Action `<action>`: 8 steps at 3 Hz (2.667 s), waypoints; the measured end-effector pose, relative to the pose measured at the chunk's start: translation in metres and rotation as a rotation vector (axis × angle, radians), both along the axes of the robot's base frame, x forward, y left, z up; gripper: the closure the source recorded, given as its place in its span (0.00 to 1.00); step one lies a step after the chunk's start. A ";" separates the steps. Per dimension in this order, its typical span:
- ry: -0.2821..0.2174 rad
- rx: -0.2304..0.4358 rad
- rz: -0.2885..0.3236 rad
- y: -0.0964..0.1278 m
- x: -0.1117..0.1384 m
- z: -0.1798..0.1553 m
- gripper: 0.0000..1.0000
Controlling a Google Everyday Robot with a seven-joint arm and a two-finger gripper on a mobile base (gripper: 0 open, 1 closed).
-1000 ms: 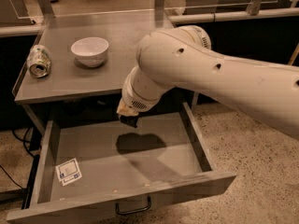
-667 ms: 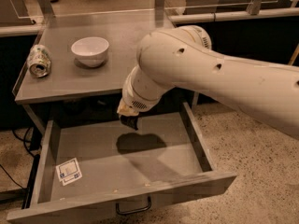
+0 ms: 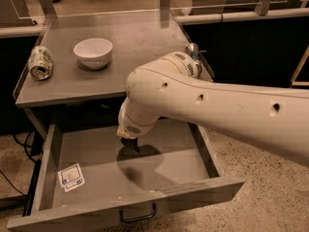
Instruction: Place rxbar chocolate into top drawer
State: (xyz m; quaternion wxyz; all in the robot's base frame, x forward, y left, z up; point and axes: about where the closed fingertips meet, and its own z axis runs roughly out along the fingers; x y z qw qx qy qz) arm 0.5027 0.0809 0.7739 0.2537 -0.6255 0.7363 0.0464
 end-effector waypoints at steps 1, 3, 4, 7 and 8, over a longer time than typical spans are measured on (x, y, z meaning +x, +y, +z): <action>0.025 -0.010 -0.018 0.001 -0.001 -0.017 1.00; 0.076 -0.038 -0.075 -0.005 0.006 -0.054 1.00; 0.090 -0.054 -0.096 -0.011 0.014 -0.067 1.00; 0.023 -0.103 -0.152 -0.034 0.053 -0.059 1.00; -0.020 -0.113 -0.176 -0.041 0.063 -0.044 1.00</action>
Offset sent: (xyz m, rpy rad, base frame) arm 0.0066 -0.0065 -0.0553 -0.0308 0.0824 -0.0724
